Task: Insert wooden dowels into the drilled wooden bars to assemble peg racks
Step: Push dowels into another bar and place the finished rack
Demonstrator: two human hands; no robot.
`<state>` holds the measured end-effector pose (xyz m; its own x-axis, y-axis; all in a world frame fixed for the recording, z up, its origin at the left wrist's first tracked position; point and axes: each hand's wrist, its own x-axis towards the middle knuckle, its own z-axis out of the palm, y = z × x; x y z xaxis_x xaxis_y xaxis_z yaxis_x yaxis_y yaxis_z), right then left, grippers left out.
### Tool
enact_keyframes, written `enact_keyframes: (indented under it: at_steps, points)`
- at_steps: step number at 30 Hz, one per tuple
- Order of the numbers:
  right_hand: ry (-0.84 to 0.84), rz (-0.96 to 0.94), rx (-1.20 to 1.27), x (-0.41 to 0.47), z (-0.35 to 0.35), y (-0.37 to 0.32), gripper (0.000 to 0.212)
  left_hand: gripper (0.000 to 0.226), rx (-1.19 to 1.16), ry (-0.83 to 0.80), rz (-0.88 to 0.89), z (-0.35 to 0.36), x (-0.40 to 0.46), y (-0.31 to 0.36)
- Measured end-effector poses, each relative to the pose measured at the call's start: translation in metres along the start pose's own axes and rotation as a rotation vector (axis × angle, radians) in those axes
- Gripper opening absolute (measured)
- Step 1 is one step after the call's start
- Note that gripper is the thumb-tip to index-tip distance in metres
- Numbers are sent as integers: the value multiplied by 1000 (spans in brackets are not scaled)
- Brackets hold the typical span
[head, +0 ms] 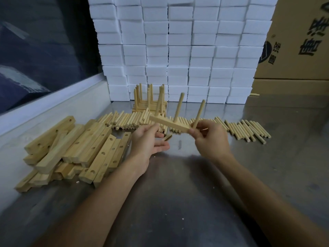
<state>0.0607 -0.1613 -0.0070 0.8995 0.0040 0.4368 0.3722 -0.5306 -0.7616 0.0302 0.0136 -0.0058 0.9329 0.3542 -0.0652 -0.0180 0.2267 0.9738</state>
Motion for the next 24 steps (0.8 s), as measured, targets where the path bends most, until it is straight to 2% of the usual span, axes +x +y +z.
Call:
enact_keyframes:
  at_steps: [1, 5, 7, 9, 12, 19, 24]
  points:
    - [14, 20, 2, 7, -4, 3, 7, 12, 144, 19, 85, -2, 0, -1]
    - [53, 123, -53, 43, -18, 21, 3, 11, 1026, 108, 613, -16, 5, -9]
    - [87, 160, -77, 65, -18, 33, 5, 7, 1200, 142, 710, -20, 8, -10]
    - [110, 184, -105, 86, -16, 43, 5, 8, 1299, 173, 736, -21, 14, -12]
    - [117, 211, -161, 118, -6, 57, 9, 19, 1391, 129, 685, -21, 24, -18]
    - [24, 224, -377, 183, 18, 67, 10, 13, 1391, 91, 653, -19, 30, -24]
    - [-70, 278, -405, 210, 41, 78, 11, 16, 1411, 94, 636, -19, 33, -25]
